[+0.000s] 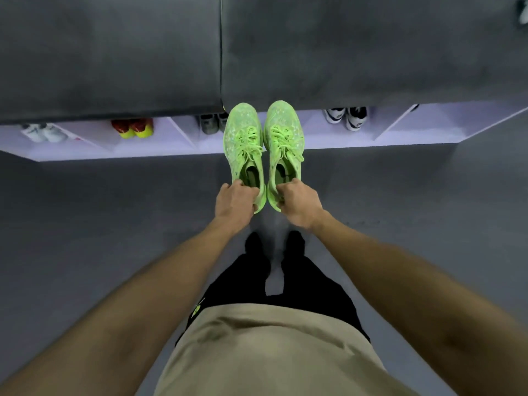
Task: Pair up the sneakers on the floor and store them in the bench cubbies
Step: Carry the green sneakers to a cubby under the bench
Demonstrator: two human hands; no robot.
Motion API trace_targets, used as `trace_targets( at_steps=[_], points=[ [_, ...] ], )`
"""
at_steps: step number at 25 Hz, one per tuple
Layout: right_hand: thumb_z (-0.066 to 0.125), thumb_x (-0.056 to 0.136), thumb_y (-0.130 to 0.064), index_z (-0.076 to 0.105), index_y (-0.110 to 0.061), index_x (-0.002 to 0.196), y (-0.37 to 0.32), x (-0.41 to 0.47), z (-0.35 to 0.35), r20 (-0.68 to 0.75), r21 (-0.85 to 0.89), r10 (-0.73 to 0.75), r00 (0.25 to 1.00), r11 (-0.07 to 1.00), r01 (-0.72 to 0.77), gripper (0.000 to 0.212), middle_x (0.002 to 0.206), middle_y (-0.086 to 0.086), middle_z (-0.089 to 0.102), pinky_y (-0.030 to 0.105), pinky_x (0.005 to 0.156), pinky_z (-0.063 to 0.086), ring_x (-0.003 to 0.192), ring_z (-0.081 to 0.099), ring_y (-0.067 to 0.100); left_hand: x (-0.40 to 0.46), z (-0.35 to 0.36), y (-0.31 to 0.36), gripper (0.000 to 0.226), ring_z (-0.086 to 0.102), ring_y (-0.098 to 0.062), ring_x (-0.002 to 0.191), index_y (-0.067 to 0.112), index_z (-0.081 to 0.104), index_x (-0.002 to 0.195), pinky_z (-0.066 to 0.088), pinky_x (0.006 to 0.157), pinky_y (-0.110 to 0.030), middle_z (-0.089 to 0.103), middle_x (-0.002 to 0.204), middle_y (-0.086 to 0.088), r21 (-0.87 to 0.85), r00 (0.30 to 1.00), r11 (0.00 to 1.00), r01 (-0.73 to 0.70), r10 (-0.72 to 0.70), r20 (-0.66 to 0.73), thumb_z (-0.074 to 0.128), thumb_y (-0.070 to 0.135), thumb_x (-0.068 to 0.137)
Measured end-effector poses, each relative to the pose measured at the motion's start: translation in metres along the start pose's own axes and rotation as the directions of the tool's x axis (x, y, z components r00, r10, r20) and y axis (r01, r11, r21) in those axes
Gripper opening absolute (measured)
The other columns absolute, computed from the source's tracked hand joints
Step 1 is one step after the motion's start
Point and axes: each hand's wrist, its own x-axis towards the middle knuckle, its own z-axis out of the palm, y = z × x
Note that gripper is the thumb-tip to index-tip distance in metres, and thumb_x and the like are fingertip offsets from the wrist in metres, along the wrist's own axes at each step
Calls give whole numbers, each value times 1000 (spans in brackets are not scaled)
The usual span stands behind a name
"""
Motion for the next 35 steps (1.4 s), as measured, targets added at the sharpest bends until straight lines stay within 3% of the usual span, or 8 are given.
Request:
trace_targets(
  at_steps=[8,13,17,21,30,35],
  points=[
    [55,86,-10,47,-15,75,68,116,111,74,-32,6,997,999,-4,15,95,13,56,34,62,36,85,60,38,107,139,-25,4,44,-24,76,22,61,86,32,69,-29,53,99,-3,-91,992,991,98,-90,91,62,22,90],
    [54,86,-11,44,-18,75,111,214,174,53,-51,-4,999,999,7,16,87,6,47,33,62,38,84,59,36,203,225,-50,13,50,-26,83,25,55,80,33,69,-28,53,99,-2,-106,993,989,101,-94,68,65,27,88],
    [54,87,-13,54,-15,84,142,310,213,2,-88,-27,1000,996,27,3,91,12,57,34,63,41,86,61,39,295,278,-76,7,60,-29,90,21,63,96,37,71,-29,55,104,-5,-87,997,993,75,-75,1,64,23,89],
    [55,91,-21,59,-15,108,168,398,237,-26,-160,-60,998,986,55,19,110,14,59,36,75,46,99,61,38,381,314,-101,24,61,-31,100,21,59,115,48,77,-37,53,114,-11,-92,998,995,39,-44,-43,62,23,91],
    [61,88,-28,55,-19,118,211,564,271,-206,-240,-76,976,971,25,32,121,12,59,36,89,49,112,59,34,544,356,-143,27,60,-32,105,15,57,116,47,78,-35,60,114,-12,-43,980,999,-12,3,-200,65,18,90],
    [57,89,-25,50,-17,123,216,617,258,-295,-264,-105,950,964,25,36,132,7,53,34,98,42,124,49,30,601,342,-159,43,60,-31,108,18,52,129,50,84,-36,60,121,-11,-51,963,998,-28,13,-270,67,20,89]
  ],
)
